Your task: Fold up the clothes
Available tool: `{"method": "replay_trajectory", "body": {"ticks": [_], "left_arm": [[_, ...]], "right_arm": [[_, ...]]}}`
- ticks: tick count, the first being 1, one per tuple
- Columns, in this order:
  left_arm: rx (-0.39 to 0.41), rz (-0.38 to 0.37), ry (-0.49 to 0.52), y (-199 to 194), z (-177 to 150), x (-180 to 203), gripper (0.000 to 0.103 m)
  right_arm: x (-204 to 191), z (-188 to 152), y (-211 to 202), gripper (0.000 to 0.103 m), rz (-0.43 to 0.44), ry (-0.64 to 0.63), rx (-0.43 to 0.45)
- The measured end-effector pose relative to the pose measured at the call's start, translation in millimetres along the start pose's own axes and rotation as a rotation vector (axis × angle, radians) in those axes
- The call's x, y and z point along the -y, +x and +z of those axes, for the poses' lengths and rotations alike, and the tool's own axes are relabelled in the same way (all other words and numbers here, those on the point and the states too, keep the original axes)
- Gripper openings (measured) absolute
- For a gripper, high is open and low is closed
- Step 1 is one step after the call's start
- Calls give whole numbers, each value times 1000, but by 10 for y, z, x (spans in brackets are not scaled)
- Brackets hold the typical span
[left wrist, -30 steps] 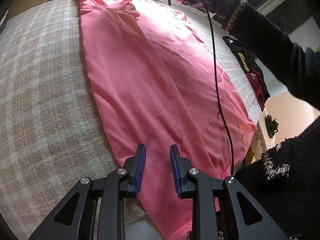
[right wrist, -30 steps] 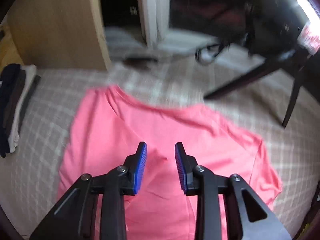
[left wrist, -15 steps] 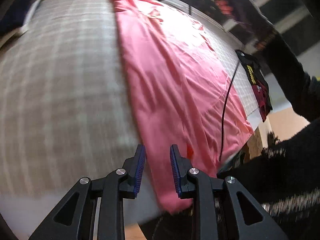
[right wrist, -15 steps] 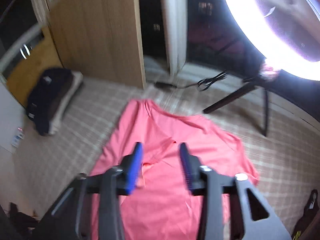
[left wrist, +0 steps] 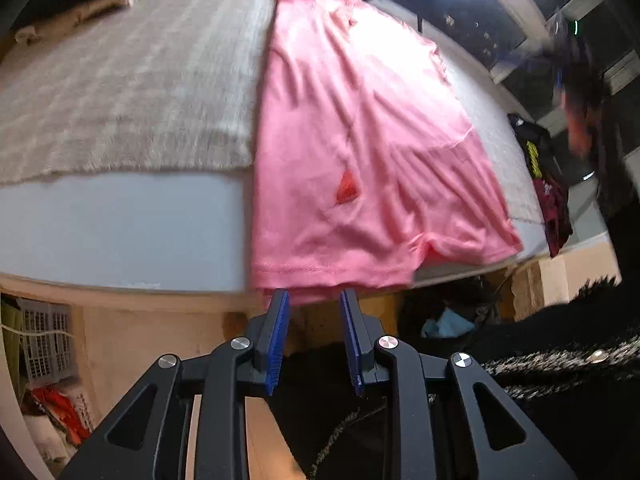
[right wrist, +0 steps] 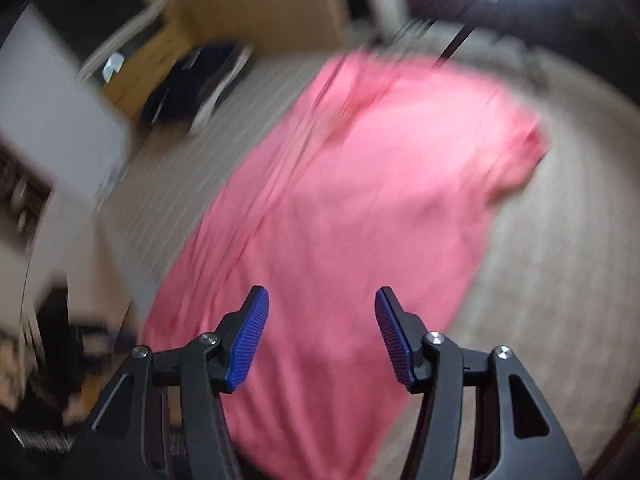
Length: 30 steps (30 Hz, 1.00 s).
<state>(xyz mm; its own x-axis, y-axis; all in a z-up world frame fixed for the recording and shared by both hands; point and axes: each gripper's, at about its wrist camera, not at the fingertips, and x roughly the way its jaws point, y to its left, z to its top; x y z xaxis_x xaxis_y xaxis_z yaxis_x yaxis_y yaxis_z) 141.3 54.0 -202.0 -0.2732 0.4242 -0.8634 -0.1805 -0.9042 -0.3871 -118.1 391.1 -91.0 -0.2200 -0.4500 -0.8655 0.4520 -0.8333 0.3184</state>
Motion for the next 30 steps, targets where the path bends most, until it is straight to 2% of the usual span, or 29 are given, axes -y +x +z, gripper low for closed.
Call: {"method": "replay_trajectory", "body": {"ticks": [1, 3, 5, 8, 10, 12, 14, 22, 23, 24, 25, 26, 30], "left_arm": [[14, -3, 26, -19, 22, 83, 24], [27, 4, 69, -19, 70, 212, 24], [25, 26, 104, 17, 122, 305, 28], [22, 59, 156, 70, 200, 440, 28], [23, 112, 133, 77, 206, 304, 28], [23, 165, 109, 84, 211, 169, 28], [13, 178, 97, 119, 221, 62, 28], [-38, 170, 167, 273, 153, 12, 30], [-38, 167, 183, 276, 138, 21, 28], [-41, 157, 192, 283, 136, 17, 20], [-43, 147, 195, 291, 136, 11, 12], [-46, 136, 197, 299, 136, 6, 4], [-39, 88, 235, 293, 141, 68, 3]], "right_arm": [[-93, -171, 107, 53, 4, -30, -36], [-247, -490, 226, 53, -42, -88, -78], [-224, -793, 183, 53, -138, -77, -81], [15, -1193, -12, 53, -211, 77, -62], [138, -1416, -75, 53, -246, 165, -60], [162, -1520, -80, 53, -276, 199, -53], [164, -1603, -80, 53, -298, 224, -46], [73, -1678, 145, 54, -348, 275, -75], [60, -1679, 150, 53, -346, 279, -69], [37, -1680, 161, 51, -340, 280, -62], [9, -1677, 172, 32, -332, 272, -56], [-3, -1665, 190, 1, -315, 271, -66], [-1, -1612, 122, 2, -237, 320, -62]]}}
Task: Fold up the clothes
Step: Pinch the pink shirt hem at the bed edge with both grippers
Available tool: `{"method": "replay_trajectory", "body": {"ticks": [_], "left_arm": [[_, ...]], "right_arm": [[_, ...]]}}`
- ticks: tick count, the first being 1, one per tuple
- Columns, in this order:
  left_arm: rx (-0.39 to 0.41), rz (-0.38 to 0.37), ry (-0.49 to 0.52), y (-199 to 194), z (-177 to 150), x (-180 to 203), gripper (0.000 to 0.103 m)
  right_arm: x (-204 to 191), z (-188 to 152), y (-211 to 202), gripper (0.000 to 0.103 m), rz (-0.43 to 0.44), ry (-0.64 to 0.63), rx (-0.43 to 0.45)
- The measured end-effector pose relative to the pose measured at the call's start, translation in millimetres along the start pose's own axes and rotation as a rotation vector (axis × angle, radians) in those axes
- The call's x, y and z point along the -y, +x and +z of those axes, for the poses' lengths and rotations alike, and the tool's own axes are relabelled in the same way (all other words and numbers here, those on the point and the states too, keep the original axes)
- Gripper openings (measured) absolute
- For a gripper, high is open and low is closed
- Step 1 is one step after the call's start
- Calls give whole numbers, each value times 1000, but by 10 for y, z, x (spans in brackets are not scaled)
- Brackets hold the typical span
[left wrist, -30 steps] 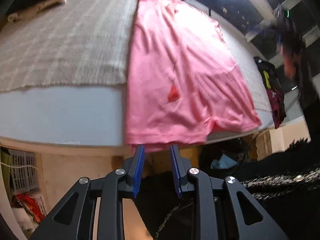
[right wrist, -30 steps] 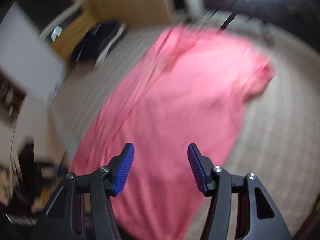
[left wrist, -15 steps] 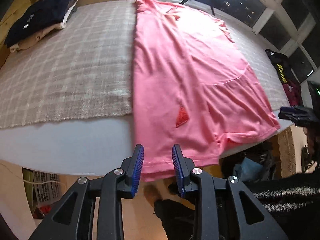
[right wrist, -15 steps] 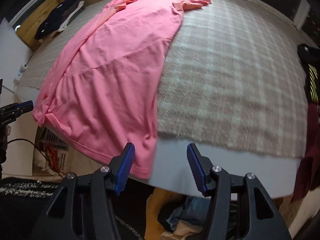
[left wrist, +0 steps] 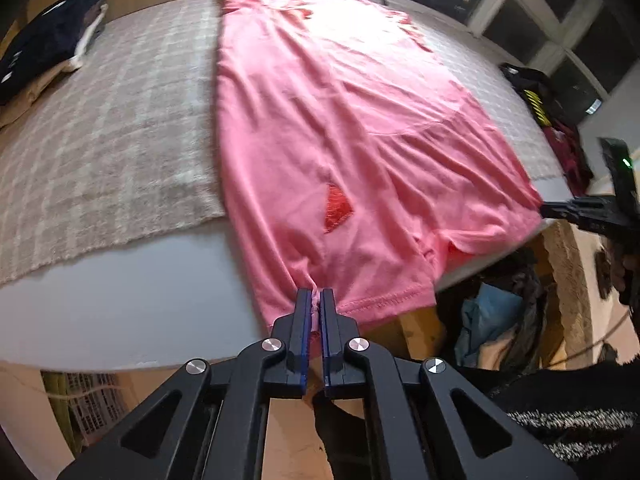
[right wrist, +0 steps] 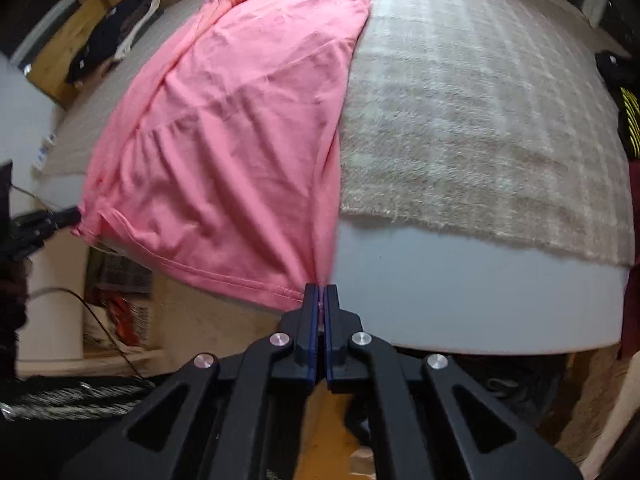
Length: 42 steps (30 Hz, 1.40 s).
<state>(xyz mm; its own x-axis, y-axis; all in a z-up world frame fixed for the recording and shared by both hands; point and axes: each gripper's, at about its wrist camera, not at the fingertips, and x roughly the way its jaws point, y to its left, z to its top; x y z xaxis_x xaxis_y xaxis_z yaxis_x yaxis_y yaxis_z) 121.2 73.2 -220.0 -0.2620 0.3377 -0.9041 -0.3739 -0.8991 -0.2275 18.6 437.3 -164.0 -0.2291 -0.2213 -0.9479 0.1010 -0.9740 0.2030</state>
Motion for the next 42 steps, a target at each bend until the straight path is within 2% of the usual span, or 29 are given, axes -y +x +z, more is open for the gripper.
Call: {"method": "replay_trajectory", "body": {"ticks": [2, 4, 6, 7, 8, 10, 13, 15, 17, 19, 21, 23, 26, 30, 31, 32, 33, 34, 38, 41, 42], "left_arm": [[20, -11, -12, -102, 34, -25, 3], [38, -8, -15, -208, 59, -57, 3], [54, 8, -11, -315, 77, -95, 3], [48, -4, -11, -294, 92, -109, 3], [33, -9, 0, -250, 87, -109, 3], [-3, -15, 23, -144, 72, -107, 4], [-44, -8, 32, -50, 26, -103, 7], [-49, -5, 29, -75, -4, -122, 19], [-38, -1, 24, -155, -13, -160, 21], [-26, 26, 39, -226, -10, -164, 21], [-10, 44, 59, -281, 7, -161, 23], [-3, 17, 46, -263, 48, -173, 31], [-18, 4, 39, -170, 75, -187, 32], [-46, 0, 48, -30, 87, -178, 32], [-51, -4, 56, -5, 87, -166, 31], [-56, -7, 64, 19, 87, -153, 26], [-61, -18, 73, 32, 89, -139, 11], [-66, -29, 82, 45, 91, -125, 5], [-50, -33, 101, -89, 102, -112, 5], [-36, -50, 90, -141, 95, -158, 6], [-45, -55, 81, -104, 91, -174, 7]], "right_arm": [[21, 45, -157, 2, 23, 15, 26], [28, 74, -317, 2, -17, 8, 71], [5, 58, -291, 4, -120, -47, 38], [40, 59, -235, 5, -102, -61, 3], [39, 57, -161, 10, -87, -58, -39], [53, 54, -98, 21, -120, -59, -76], [-78, 64, -112, 22, -175, -82, -47], [-195, 96, -136, 25, -148, -83, -9], [-279, 170, -68, 39, -152, -87, -1], [-328, 228, 64, 39, -192, -83, -21], [-286, 207, 143, 39, -179, -59, -39], [-272, 195, 217, 39, -168, -32, -56], [-267, 167, 293, 40, -192, -10, -66], [-338, 172, 317, 37, -170, -12, -48], [-365, 169, 316, 19, -154, -19, -51], [-391, 165, 310, 3, -136, -24, -55], [-417, 150, 278, 3, -103, -11, -64], [-441, 137, 244, 3, -75, -1, -72], [-415, 129, 65, 3, -99, 7, -55], [-234, 116, 145, 3, -143, 10, -72], [-225, 113, 175, 3, -120, 22, -77]]}}
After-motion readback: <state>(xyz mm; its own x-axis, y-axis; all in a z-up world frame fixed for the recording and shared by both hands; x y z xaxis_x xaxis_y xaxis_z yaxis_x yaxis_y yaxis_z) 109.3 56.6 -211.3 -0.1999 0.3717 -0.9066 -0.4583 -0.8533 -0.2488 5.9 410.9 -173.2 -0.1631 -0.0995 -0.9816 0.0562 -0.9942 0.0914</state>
